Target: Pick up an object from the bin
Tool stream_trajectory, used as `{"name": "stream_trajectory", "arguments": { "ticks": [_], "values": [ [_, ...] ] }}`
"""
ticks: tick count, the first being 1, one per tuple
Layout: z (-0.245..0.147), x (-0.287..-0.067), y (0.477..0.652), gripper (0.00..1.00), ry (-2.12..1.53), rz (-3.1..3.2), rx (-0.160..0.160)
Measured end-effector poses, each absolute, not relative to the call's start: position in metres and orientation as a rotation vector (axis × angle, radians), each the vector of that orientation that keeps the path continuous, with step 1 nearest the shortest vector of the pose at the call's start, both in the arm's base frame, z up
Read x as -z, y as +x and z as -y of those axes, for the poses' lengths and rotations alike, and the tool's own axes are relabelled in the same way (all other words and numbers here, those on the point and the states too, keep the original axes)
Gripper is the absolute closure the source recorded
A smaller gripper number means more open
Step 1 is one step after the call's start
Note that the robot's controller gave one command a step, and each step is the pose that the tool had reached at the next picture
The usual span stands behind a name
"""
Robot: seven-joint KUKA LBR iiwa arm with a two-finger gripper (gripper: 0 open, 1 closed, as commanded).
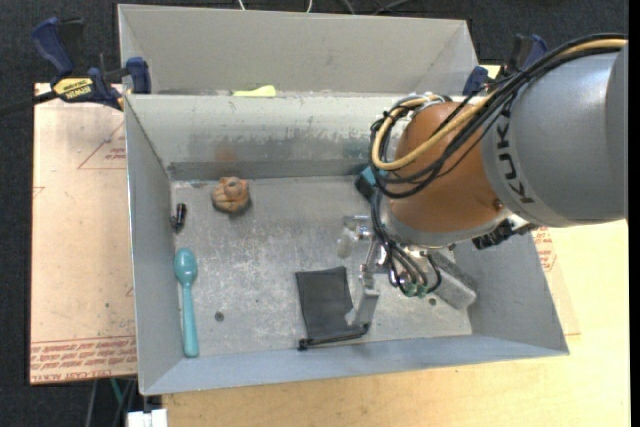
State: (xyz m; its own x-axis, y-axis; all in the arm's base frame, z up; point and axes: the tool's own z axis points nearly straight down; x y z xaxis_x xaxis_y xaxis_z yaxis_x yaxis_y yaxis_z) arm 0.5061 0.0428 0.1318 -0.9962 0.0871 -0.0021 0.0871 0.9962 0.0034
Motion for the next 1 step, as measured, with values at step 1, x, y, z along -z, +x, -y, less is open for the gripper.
{"name": "stream_trajectory", "arguments": {
  "ticks": [1],
  "values": [
    [-0.0417,-0.1034,0.4943,0.00,-0.116,-3.134,-0.005]
  ]
}}
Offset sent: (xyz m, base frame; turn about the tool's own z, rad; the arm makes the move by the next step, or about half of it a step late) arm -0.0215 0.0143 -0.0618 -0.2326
